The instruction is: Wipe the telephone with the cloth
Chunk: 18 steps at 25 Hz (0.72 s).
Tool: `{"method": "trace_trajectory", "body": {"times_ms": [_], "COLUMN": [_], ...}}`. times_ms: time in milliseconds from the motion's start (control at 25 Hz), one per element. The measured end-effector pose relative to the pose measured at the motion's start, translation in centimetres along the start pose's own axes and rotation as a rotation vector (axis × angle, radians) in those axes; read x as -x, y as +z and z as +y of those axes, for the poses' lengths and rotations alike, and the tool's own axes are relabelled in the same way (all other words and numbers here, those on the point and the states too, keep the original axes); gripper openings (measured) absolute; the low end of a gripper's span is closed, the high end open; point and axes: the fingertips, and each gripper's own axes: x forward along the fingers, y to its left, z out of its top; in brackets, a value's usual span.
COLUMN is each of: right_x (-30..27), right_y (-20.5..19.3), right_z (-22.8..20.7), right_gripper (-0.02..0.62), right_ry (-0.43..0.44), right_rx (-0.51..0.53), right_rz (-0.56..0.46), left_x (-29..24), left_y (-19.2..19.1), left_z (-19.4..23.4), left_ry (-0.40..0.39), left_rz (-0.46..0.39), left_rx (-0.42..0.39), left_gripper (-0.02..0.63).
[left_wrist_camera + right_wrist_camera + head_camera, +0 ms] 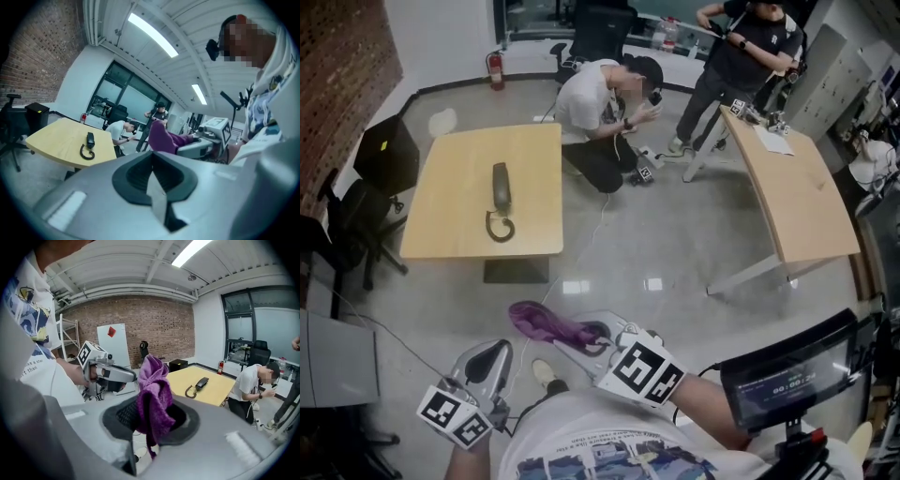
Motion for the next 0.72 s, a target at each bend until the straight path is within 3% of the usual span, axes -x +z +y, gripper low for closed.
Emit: {"method": "trace_trajectory", "body": {"times_ms": [720], "right_x": [7.6], "right_y": [-5.2], "right_z": [0.2], "right_gripper": [0.084], "right_ry": [0.004], "right_rx": [-0.010], "right_rz": [-0.029], "left_x": [-2.8], "left_y": [-5.4], "left_z": [-7.5], "left_ry": [0.042], "left_rz": [0.073], "left_rx": [-0.005], "left_gripper": [0.005]}}
